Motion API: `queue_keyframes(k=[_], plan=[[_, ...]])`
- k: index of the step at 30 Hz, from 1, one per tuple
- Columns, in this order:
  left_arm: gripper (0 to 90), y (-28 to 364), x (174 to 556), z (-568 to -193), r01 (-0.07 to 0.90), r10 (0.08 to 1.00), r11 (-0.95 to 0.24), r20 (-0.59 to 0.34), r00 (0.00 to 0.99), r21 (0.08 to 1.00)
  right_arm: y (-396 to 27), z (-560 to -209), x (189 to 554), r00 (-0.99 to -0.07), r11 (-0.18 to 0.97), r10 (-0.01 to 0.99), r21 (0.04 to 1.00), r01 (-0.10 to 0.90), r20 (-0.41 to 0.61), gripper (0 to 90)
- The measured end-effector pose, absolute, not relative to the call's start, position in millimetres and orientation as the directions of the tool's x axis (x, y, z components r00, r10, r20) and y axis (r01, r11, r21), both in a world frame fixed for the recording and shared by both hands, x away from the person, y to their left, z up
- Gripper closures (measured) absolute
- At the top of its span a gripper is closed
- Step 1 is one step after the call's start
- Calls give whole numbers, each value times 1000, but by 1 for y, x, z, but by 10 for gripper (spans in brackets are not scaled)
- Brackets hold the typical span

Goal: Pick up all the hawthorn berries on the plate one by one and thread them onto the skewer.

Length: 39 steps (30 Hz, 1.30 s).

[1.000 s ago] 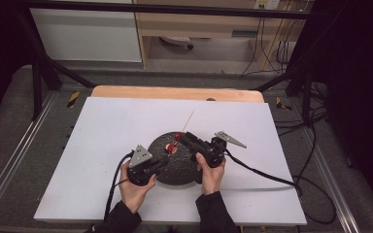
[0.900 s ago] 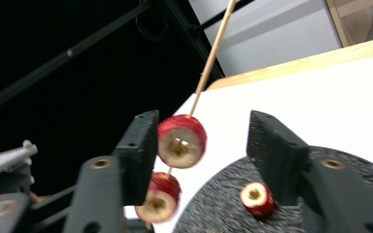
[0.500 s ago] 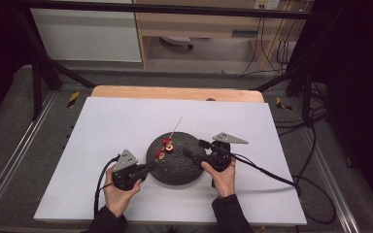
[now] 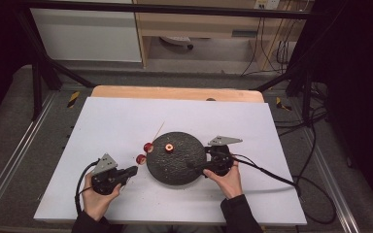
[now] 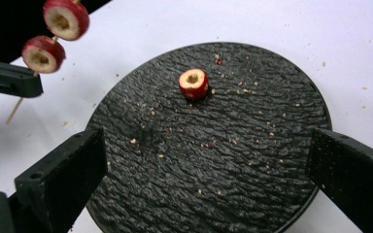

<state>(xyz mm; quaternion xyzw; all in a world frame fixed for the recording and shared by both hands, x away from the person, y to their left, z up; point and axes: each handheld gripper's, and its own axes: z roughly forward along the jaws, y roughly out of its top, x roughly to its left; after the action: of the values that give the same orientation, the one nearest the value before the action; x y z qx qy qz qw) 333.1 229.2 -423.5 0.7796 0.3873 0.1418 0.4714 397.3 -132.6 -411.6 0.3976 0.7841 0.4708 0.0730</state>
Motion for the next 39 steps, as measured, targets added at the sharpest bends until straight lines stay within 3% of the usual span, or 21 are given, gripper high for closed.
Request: queue_keyframes(k=[25, 39], plan=[[886, 264, 326, -431, 483, 740, -276, -137, 658, 831, -75, -384, 440, -725, 470, 676, 682, 561, 131, 73], [886, 267, 327, -431, 491, 743, -276, -141, 654, 826, -34, -392, 476, -714, 531, 691, 591, 607, 112, 222]])
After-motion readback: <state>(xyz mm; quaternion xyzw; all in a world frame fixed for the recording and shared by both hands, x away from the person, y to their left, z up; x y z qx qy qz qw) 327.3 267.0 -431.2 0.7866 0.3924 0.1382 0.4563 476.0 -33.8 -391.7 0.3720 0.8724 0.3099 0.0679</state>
